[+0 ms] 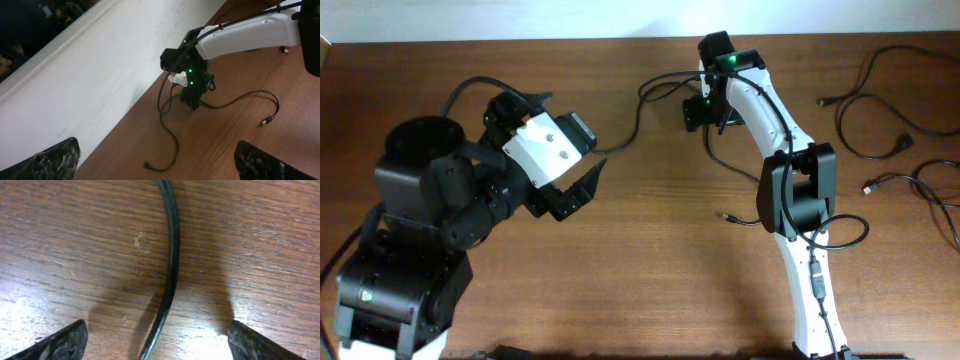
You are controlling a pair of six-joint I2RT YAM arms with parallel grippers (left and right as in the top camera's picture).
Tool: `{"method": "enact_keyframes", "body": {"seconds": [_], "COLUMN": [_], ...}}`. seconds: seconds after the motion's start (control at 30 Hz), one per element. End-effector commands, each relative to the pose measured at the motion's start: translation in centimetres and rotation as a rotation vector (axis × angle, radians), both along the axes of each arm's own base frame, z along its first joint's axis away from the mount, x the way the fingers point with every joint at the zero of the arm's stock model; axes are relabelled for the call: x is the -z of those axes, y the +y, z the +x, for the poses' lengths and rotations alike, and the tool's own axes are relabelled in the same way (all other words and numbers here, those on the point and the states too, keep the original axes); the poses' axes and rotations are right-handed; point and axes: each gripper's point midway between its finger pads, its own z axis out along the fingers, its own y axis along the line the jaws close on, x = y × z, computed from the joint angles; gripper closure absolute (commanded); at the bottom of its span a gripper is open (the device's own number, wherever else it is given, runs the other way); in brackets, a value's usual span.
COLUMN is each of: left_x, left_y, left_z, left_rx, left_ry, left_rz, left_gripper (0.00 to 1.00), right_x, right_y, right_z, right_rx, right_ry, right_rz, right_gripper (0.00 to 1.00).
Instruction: Untangle cables
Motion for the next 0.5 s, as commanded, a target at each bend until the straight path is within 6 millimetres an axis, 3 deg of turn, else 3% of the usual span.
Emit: {"method": "enact_keyframes", "body": {"seconds": [0.0, 0.07, 0.13, 0.17, 0.23, 0.3, 0.33, 0.37, 0.4, 0.43, 0.47], "left_x": [-0.9, -1.2, -1.3, -1.3, -1.1, -0.4, 0.6, 1.0, 1.5, 1.8, 2.0], "left_y": [0.4, 0.5, 0.6, 0.6, 0.5, 0.4, 0.2, 0.2, 0.1, -0.1, -0.8], "left_z": [-1.2, -1.6, -1.8, -1.8, -1.6, -1.1, -0.5, -0.3, 0.0, 0.3, 0.2], "left_rx": [-0.009, -0.009, -0.01, -0.01, -0.009, -0.009, -0.009, -0.009, -0.009, -0.003, 0.032], "left_ry": [-0.017, -0.025, -0.031, -0.031, -0.024, 0.005, 0.044, 0.057, 0.076, 0.089, 0.103], "left_rz": [-0.016, -0.018, -0.019, -0.019, -0.018, -0.01, 0.001, 0.004, 0.009, 0.01, -0.004], "left_gripper": [0.01, 0.01, 0.01, 0.01, 0.01, 0.01, 0.01, 0.01, 0.01, 0.01, 0.01], "right_x": [4.0, 4.7, 1.8, -2.1, -16.7, -30.4, -37.1, -38.9, -41.0, -42.5, -43.5], "right_y": [-0.5, -1.0, -1.9, -2.7, -3.1, -3.9, -5.0, -5.8, -8.3, -11.7, -16.4], "right_z": [-1.6, -2.1, -1.9, -1.2, -1.0, -3.9, -7.2, -8.4, -10.5, -12.5, -14.7], "right_rx": [0.008, 0.01, 0.017, 0.021, 0.021, 0.046, 0.064, 0.08, 0.161, 0.297, 0.462], "right_ry": [0.092, 0.107, 0.081, 0.018, -0.216, -0.474, -0.611, -0.647, -0.684, -0.706, -0.717], "right_rz": [-0.027, -0.051, -0.105, -0.147, -0.112, -0.043, -0.011, -0.018, -0.063, -0.107, -0.138], "right_gripper": [0.96, 0.96, 0.96, 0.96, 0.96, 0.96, 0.96, 0.96, 0.96, 0.96, 0.96]}}
